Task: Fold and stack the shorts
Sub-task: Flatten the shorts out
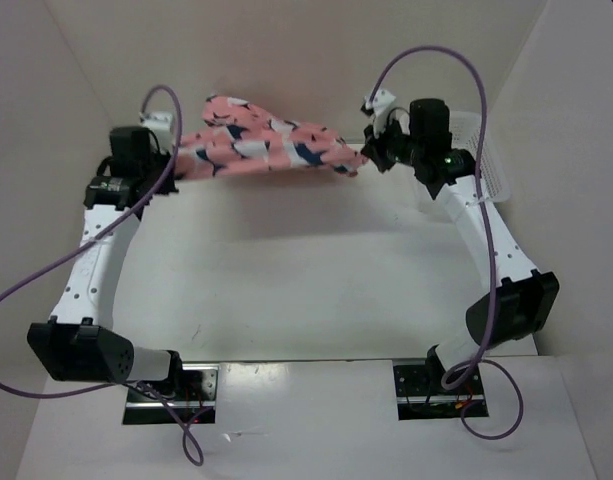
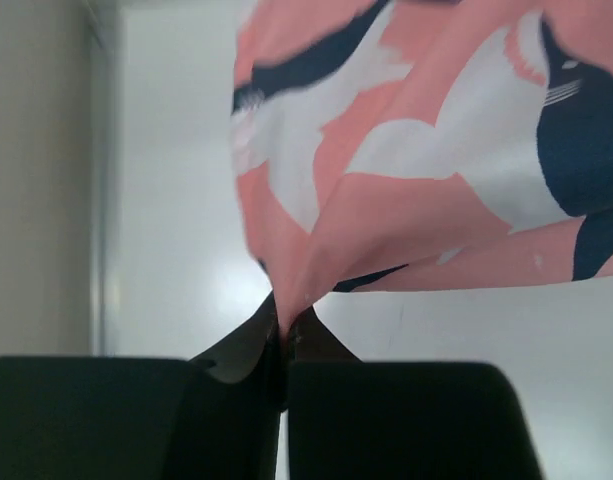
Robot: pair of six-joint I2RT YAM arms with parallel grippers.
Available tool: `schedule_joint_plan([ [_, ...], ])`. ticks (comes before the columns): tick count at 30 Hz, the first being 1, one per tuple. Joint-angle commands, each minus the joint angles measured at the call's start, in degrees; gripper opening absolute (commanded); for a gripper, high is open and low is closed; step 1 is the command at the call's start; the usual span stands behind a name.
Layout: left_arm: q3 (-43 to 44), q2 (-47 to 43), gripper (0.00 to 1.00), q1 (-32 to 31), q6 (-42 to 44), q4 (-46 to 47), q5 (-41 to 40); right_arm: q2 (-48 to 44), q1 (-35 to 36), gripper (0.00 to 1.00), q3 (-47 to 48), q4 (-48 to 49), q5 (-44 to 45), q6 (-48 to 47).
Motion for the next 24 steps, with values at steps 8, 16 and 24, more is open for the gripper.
schedule_joint_plan([
  [8, -31.9, -7.1, 0.03, -4.2, 0.3, -14.3, 0.8, -13.8, -0.3, 0.00, -36.7, -13.1, -1.9, -19.5],
  [16, -34.6, -3.8, 0.48, -6.1, 0.3, -19.2, 5.2, -16.8, -0.3, 0.00, -43.8, -13.1, -0.9, -20.6],
  [24, -34.1, 2.9, 0.59, -6.1, 0.3, -23.5, 14.5, -18.0, -0.3, 0.00, -46.0, -15.6, 0.3, -25.0],
])
